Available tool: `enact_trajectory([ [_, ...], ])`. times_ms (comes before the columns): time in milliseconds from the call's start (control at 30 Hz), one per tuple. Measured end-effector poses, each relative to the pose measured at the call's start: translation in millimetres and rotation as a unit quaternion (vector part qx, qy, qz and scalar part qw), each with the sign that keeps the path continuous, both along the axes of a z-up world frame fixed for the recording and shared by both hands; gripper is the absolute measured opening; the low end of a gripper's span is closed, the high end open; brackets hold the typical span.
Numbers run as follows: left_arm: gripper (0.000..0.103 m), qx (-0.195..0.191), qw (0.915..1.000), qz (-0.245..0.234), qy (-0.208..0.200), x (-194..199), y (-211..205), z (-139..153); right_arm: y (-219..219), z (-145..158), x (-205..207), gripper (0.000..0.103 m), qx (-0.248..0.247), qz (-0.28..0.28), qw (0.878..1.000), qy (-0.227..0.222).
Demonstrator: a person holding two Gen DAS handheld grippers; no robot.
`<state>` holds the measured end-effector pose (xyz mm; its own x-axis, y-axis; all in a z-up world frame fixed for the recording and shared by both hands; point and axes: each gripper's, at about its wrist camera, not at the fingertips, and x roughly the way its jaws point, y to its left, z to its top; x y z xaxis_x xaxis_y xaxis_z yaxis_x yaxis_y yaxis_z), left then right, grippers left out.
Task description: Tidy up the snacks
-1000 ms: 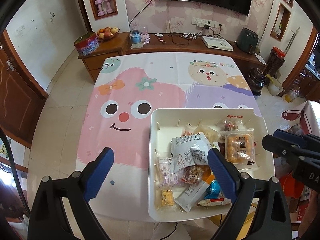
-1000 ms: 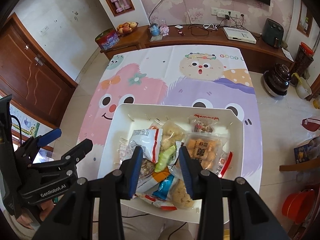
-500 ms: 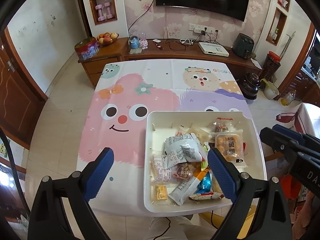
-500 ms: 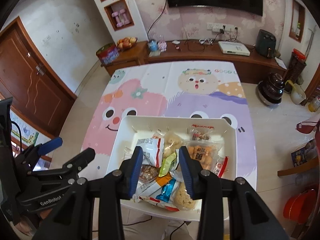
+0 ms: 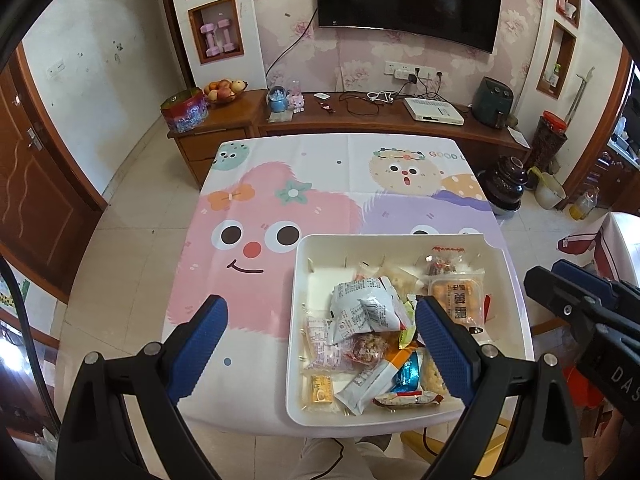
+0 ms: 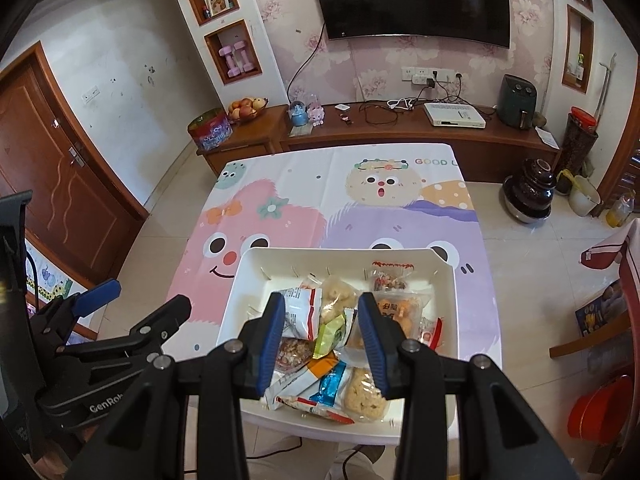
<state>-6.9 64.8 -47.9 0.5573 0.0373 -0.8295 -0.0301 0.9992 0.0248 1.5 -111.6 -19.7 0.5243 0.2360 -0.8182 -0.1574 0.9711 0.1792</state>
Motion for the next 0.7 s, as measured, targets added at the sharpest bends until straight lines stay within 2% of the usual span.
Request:
enact_trajectory([
  [700,0.094,0.003,1.0,0.0,0.0,-1.5,-6.5,0.3,-0.5,-4.5,-6.9,0.039,-0.003,0.012,1.0,0.001],
])
